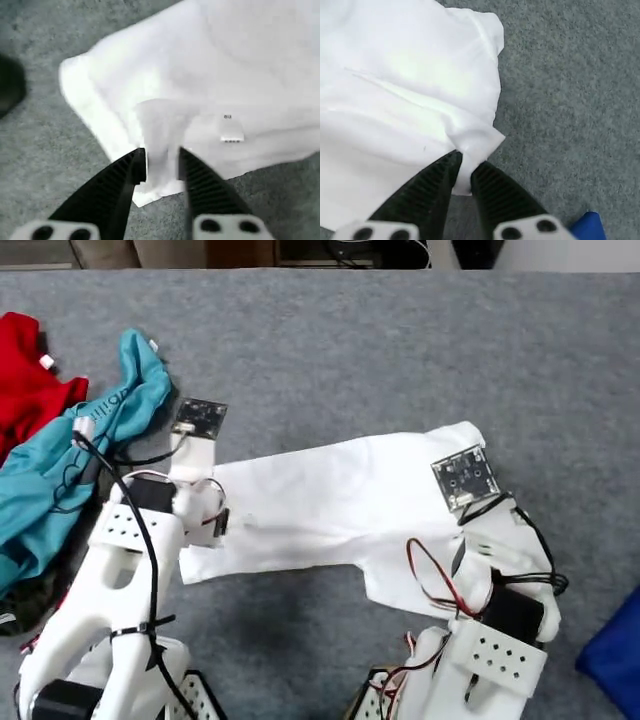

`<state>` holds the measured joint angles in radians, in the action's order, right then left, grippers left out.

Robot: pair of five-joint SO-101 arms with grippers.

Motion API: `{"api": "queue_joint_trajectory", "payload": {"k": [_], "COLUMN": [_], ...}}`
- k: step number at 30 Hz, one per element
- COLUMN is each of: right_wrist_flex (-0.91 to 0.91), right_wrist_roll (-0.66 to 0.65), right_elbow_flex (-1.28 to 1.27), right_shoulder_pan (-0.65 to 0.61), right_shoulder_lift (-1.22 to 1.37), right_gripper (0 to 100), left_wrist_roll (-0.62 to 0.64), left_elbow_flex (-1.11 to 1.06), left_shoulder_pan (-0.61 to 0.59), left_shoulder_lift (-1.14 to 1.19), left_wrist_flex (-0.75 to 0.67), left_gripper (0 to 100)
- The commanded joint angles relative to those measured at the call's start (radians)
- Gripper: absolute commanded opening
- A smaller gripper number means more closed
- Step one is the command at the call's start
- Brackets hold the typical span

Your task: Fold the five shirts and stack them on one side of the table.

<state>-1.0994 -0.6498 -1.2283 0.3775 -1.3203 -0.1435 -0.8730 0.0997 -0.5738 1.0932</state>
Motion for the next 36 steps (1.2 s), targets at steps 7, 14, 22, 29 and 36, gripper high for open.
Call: {"api": "queue_joint_trajectory", "payload": {"k": [7, 14, 22, 29, 36], "right_wrist_flex": [-0.028, -0.115, -0.118, -0.087, -0.049], "right_wrist_roll": [-0.02, -0.048, -0.101, -0.124, -0.199], "right_elbow_flex": [0.001, 0.001, -0.093, -0.15, -0.168], "right_shoulder_pan": [0.012, 0.012, 0.024, 0.059, 0.073], "right_shoulder_lift": [-0.018, -0.018, -0.019, -0.019, -0.019], "right_gripper": [0.5, 0.5, 0.5, 0.5, 15.6], "left_wrist_roll": [0.094, 0.127, 0.204, 0.203, 0.203], "left_elbow_flex": [0.1, 0.115, 0.163, 0.164, 0.164], "left_shoulder_pan": [-0.219, -0.219, -0.219, -0.219, -0.195], "left_shoulder_lift": [-0.027, -0.027, -0.025, -0.027, -0.025], "left_wrist_flex": [0.006, 0.006, -0.002, 0.005, 0.005], "left_gripper": [26, 22, 10, 10, 10]}}
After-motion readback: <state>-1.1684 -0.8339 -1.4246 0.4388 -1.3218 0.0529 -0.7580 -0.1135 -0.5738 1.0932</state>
